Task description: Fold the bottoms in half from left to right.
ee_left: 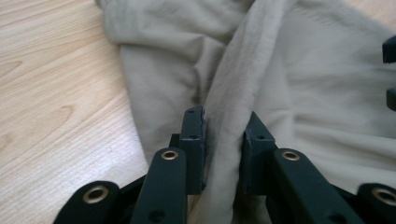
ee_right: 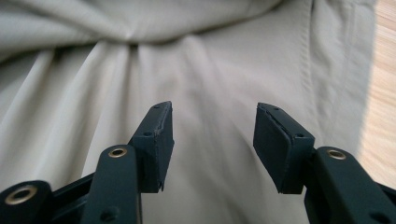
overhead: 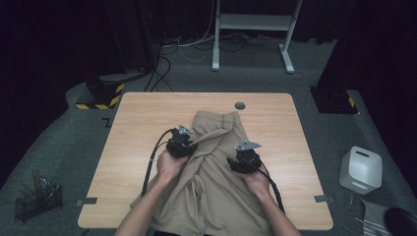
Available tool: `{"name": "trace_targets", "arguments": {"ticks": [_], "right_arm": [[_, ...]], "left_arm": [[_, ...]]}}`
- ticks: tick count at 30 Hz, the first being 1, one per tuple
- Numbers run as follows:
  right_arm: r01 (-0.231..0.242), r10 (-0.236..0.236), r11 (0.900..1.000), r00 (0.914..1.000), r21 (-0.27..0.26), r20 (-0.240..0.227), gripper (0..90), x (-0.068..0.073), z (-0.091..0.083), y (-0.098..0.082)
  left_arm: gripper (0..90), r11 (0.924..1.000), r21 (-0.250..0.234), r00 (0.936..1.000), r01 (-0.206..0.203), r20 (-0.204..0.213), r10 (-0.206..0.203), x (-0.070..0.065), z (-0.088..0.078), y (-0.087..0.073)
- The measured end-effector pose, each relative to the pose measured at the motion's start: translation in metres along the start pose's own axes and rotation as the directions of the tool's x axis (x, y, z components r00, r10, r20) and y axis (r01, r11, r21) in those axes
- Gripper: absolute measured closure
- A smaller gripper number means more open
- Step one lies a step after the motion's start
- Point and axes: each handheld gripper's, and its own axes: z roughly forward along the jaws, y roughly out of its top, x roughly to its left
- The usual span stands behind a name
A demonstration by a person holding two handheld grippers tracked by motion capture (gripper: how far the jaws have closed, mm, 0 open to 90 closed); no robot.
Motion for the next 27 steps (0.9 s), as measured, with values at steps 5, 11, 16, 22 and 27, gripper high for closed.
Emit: {"name": "trace_targets", "arguments": {"ticks": [5,11,16,22,27], "right_arm": [[-0.005,0.005,1.0,0.9998,0.009,0.019,47.1,-0.007,-0.016,-0.028],[-0.021,0.021,0.999,0.9997,-0.03,0.014,46.5,-0.008,-0.013,-0.037],[-0.021,0.022,0.999,0.9997,-0.039,0.013,46.4,-0.008,-0.012,-0.038],[-0.021,0.022,0.999,0.9997,-0.039,0.015,46.1,-0.007,-0.012,-0.038],[-0.02,0.021,0.999,0.9997,-0.038,0.015,45.9,-0.008,-0.012,-0.038]], "left_arm": [[87.6,0.9998,-0.02,0.9984,-0.007,0.057,0.008,-0.008,-0.003,0.003],[87.8,0.9983,-0.057,0.9818,0.006,0.19,0.005,-0.035,-0.001,0.031],[87.9,0.9957,-0.092,0.9742,0.01,0.225,0.011,-0.051,0.001,0.05],[87.7,0.9989,-0.046,0.9685,0.011,0.249,0.001,-0.072,0.033,0.053],[77.2,0.9997,0.021,0.9722,-0.009,0.234,0.004,-0.081,0.053,0.051]]}}
